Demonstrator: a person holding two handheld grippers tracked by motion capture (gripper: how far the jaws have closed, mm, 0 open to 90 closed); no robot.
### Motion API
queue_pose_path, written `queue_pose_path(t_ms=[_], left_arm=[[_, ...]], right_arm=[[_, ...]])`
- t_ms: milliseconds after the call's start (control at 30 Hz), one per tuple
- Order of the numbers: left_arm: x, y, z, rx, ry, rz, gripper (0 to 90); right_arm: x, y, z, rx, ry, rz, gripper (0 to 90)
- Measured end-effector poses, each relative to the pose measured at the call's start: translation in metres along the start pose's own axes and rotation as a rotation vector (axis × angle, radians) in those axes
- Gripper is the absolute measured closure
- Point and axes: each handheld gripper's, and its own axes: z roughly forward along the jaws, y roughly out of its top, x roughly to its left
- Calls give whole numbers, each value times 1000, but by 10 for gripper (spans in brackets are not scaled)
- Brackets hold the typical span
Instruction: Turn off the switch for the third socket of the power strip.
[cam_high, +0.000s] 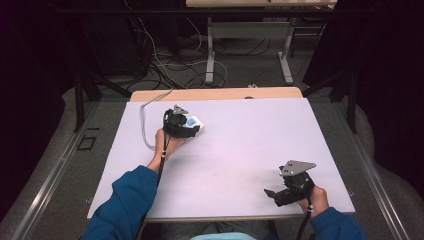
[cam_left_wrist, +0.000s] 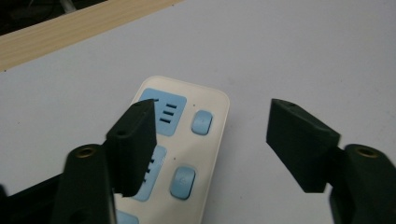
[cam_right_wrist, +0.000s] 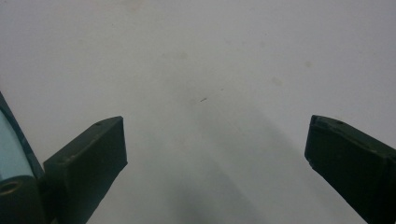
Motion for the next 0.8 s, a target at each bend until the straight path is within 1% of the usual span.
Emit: queue_pose_path(t_ms=[33, 67, 100, 133, 167, 200, 233, 267, 300, 367, 400, 433, 467, 500, 533, 600, 633, 667, 733, 767, 800], left_arm=[[-1, -1, -3, -1, 0, -5, 249], [-1, -2, -5, -5, 5, 6, 217], [-2, -2, -7, -2, 8, 5, 180], [-2, -3, -10, 0, 6, 0, 161], [-3, -4, -12, -6, 9, 9, 157], [-4, -4, -15, 1, 10, 10, 139], [-5, -5, -18, -2, 9, 15, 112], [-6, -6, -20, 1, 4, 14, 95], [-7, -7, -21, -2, 7, 17, 82], [-10, -9, -26, 4, 10, 32, 55], [-12, -11, -29, 7, 12, 34, 40], [-13, -12, -31, 15, 11, 43, 28], [-15, -13, -33, 16, 9, 40, 19], [-15, -14, -35, 19, 8, 44, 8], [-16, -16, -38, 17, 9, 51, 1], [-19, -19, -44, 14, 16, 55, 1], [-19, -21, -48, 12, 19, 60, 0], [-20, -22, -49, 4, 18, 61, 0], [-20, -25, -55, 4, 18, 60, 0], [-21, -27, -58, 10, 21, 63, 0], [-22, -29, -60, 4, 20, 62, 0]], right_arm=[[0, 0, 0, 0, 0, -4, 50], [0, -1, 1, -12, -5, -2, 50], [0, 0, 0, -9, 1, -1, 50], [-1, 0, 0, -12, -1, -4, 50], [0, 0, 0, -1, -3, 1, 50], [0, 0, 1, -11, -1, -12, 50], [-1, 0, 0, -1, 1, -10, 50], [0, 0, 1, -14, -5, -3, 50], [-1, 0, 1, -15, -6, -14, 50], [-1, 0, 0, -3, -3, -8, 50], [-1, 0, 0, -7, -3, -15, 50], [-1, 0, 0, -9, -4, -17, 50], [0, 0, 1, -15, -10, -4, 50], [0, 0, 0, -13, -9, -2, 50], [-1, 0, 0, -8, -4, -17, 50], [-1, 0, 0, -13, -6, -15, 50], [0, 0, 0, -11, -9, 0, 50], [0, 0, 0, -12, -6, -2, 50], [-1, 0, 0, -14, -4, -10, 50], [-1, 0, 0, -15, -7, -11, 50], [0, 0, 0, -13, -8, -7, 50]])
